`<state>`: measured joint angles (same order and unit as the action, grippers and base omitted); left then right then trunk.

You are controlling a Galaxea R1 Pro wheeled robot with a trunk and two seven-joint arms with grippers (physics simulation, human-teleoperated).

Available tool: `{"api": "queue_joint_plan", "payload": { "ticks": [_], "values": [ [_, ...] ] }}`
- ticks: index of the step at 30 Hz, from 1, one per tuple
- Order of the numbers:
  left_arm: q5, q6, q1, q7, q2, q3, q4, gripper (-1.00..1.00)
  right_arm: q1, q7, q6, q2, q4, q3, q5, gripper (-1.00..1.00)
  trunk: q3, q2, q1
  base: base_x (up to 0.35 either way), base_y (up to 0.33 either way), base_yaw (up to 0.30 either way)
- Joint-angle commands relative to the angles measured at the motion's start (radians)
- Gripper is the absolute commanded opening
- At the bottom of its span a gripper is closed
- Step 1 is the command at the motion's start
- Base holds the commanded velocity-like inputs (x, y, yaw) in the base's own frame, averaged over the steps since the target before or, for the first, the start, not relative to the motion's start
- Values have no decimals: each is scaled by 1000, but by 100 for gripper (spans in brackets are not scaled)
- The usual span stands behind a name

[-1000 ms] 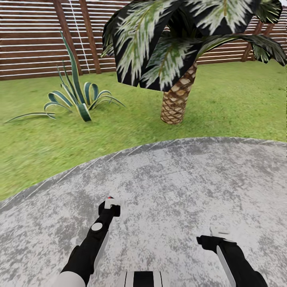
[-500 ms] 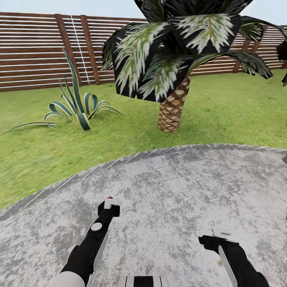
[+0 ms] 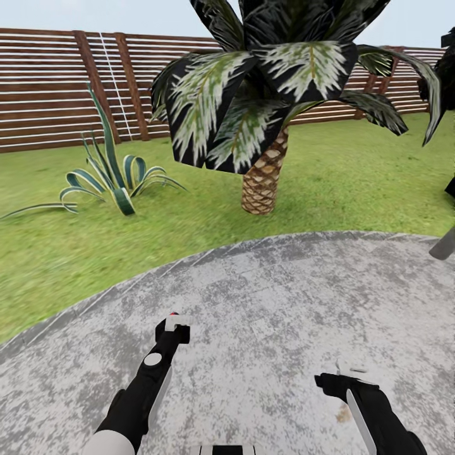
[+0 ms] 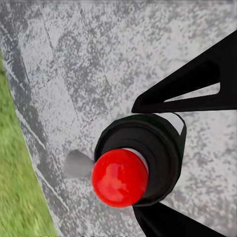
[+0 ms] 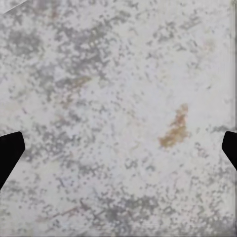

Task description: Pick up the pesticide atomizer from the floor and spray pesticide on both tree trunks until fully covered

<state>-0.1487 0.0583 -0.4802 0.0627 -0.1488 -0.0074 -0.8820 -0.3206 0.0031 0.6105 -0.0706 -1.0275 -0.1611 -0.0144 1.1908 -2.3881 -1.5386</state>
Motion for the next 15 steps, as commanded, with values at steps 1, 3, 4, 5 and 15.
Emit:
{"api": "queue_joint_plan", "payload": {
  "ticks": [1,3,4,5,15],
  "values": [
    [0,0,0,0,0,0,0,-100,0,0,0,0,0,0,0,100,-3,7,4,0,0,-16],
    [0,0,0,0,0,-1,0,-100,0,0,0,0,0,0,0,100,-3,7,4,0,0,-8],
    [0,0,0,0,0,-1,0,-100,0,0,0,0,0,0,0,100,-4,7,4,0,0,-5],
    [0,0,0,0,-1,-1,0,-100,0,0,0,0,0,0,0,100,-4,7,4,0,0,-3],
    [0,0,0,0,-1,-2,0,-100,0,0,1,-1,0,0,-2,100,-4,7,4,0,0,-120]
  ]
}}
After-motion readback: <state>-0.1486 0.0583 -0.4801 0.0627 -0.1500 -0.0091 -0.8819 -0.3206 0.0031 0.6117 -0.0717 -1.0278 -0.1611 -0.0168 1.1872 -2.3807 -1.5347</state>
